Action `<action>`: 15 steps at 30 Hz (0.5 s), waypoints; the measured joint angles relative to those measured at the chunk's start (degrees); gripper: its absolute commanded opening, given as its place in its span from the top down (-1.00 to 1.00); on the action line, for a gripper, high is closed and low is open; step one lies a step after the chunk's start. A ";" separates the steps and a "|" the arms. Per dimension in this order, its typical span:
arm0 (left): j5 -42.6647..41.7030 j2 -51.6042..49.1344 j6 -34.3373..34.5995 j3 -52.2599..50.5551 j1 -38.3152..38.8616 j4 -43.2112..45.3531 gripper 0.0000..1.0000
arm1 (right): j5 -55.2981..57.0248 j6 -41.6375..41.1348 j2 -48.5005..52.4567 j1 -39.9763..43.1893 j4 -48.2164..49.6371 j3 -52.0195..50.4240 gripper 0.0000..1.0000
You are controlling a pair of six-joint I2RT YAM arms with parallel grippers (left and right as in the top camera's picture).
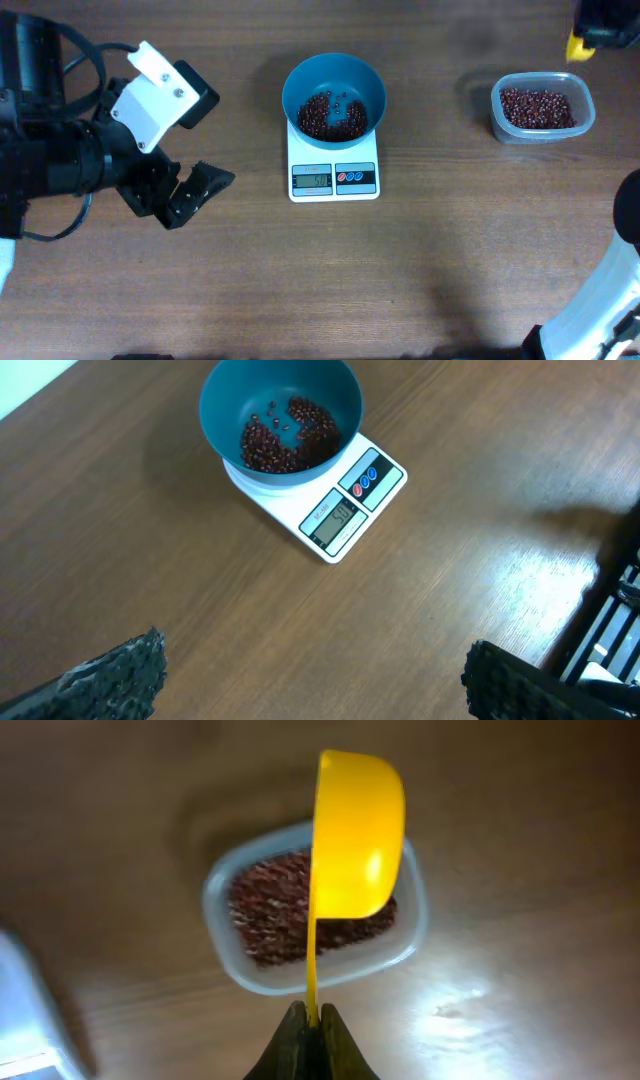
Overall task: Scoop item into bowl and weigh 50g on scale
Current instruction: 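Carry the empty yellow scoop right, past the bean tub, toward the table edge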
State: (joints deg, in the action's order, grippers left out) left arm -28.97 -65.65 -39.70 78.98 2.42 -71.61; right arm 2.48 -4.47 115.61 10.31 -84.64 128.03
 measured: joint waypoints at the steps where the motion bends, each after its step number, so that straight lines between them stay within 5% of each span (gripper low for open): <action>1: 0.00 0.00 0.00 0.00 0.00 0.00 -0.98 | -2.67 -0.74 -0.02 -0.02 -0.37 2.86 0.92; 6: -0.02 0.00 0.00 0.00 0.00 -0.02 -0.98 | -6.99 -4.92 -3.93 0.00 -8.41 12.50 0.92; 15: 0.00 -0.04 0.00 0.00 0.00 0.00 -0.98 | -0.72 -9.44 -32.65 -0.02 -12.33 12.98 0.92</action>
State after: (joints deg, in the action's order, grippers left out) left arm -28.97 -65.69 -39.70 78.98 2.42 -71.61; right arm 1.76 -13.91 82.96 10.28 -96.97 141.01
